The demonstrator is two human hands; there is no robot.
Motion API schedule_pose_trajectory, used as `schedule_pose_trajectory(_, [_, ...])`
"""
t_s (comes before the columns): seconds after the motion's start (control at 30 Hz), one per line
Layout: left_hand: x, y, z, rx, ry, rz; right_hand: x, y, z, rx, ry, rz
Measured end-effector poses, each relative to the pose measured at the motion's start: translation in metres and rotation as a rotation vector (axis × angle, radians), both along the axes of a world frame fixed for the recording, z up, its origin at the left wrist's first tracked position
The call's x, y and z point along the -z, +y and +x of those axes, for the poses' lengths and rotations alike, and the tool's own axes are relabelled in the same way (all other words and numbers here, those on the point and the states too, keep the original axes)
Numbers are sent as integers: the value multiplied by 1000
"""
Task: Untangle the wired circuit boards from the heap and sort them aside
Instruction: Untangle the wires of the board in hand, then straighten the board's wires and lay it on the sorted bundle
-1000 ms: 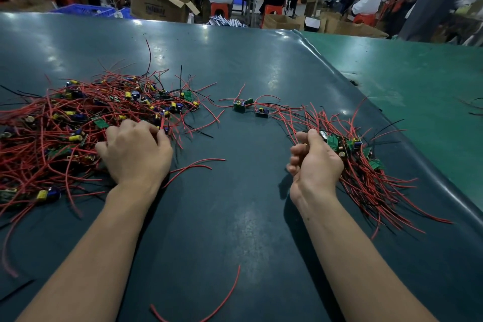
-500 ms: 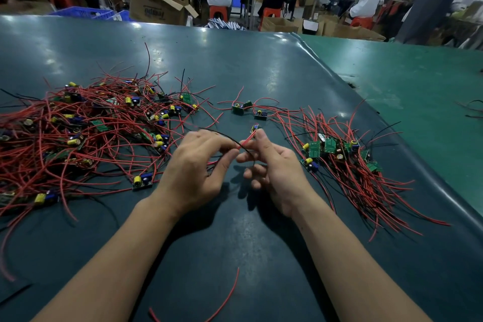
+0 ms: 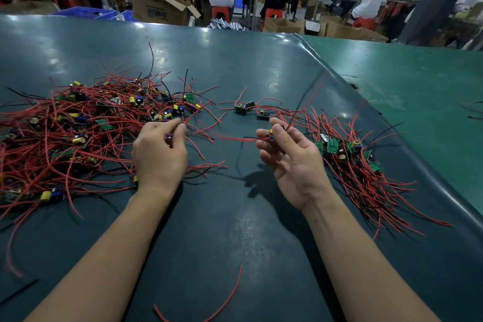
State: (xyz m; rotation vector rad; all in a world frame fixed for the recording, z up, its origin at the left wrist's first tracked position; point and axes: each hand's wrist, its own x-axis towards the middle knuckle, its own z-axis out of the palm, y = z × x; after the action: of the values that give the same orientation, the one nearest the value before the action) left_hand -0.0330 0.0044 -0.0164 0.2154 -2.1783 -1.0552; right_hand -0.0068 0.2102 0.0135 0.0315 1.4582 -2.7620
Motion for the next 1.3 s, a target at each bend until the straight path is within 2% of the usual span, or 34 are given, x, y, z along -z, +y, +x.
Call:
schedule_pose_trajectory(0.07, [1, 1, 1, -92, -53, -58, 2, 0, -1, -7, 7, -39])
schedule_pose_trajectory(0.1, [-1, 4, 4, -82, 24, -124, 2, 0, -1, -15, 10, -38])
schedule_pose_trajectory(0.17, [-5, 10, 9, 61, 266, -279, 1, 0, 0, -43, 19, -24])
schedule_pose_trajectory(0.23, [-7, 20, 15, 279, 390, -308, 0, -1, 1, -60, 28, -32])
schedule_pose_trajectory(0.3, [-5, 30, 17, 364, 385, -155, 0, -2, 0, -36, 30, -62])
schedule_pose_trajectory(0.4, [-5, 32, 16, 297, 356, 252, 0, -1, 0, 16, 52, -114])
schedule_pose_trajectory(0.43, [-5, 30, 14, 248, 343, 321, 0, -1, 0, 26, 57, -120])
schedule_pose_trajectory(0.53, [-2, 24, 8, 114, 273, 273, -1, 1, 0, 74, 49, -75])
schedule_pose_trajectory(0.57, [-1, 24, 7, 128, 243, 349, -1, 1, -1, 96, 42, -72])
schedule_pose_trajectory(0.67, [-6, 26, 3, 328, 116, 875, 0, 3, -3, 150, 38, -154])
schedule_pose_trajectory(0.7, [-8, 26, 1, 373, 69, 980, -1, 4, -4, 157, 37, -194])
schedule_pose_trajectory(0.73, [-8, 27, 0, 405, 15, 995, -2, 5, -4, 158, 36, -229])
schedule_pose_trajectory(0.77, [-7, 28, 2, 431, -30, 921, -2, 6, -3, 151, 36, -252])
schedule_pose_trajectory(0.83, [-3, 33, 10, 525, -45, 618, -3, 5, -2, 110, 26, -251])
schedule_pose_trajectory(0.93, [3, 39, 23, 760, -93, 114, 0, -3, 1, 59, 22, -143])
schedule_pose_trajectory(0.97, [4, 41, 25, 816, -118, 51, 2, -8, 2, 57, 31, -88])
schedule_pose_trajectory(1.0, [3, 43, 26, 838, -147, 101, 4, -12, 2, 62, 48, -25])
schedule_pose_trajectory(1.1, [-8, 42, 26, 820, -167, 475, 10, -23, 4, 68, 105, 163])
schedule_pose_trajectory(1.23, [-12, 39, 26, 806, -158, 527, 12, -25, 3, -17, 76, 159])
schedule_pose_trajectory(1.3, [-11, 37, 24, 799, -180, 572, 11, -27, 3, 7, 62, 180])
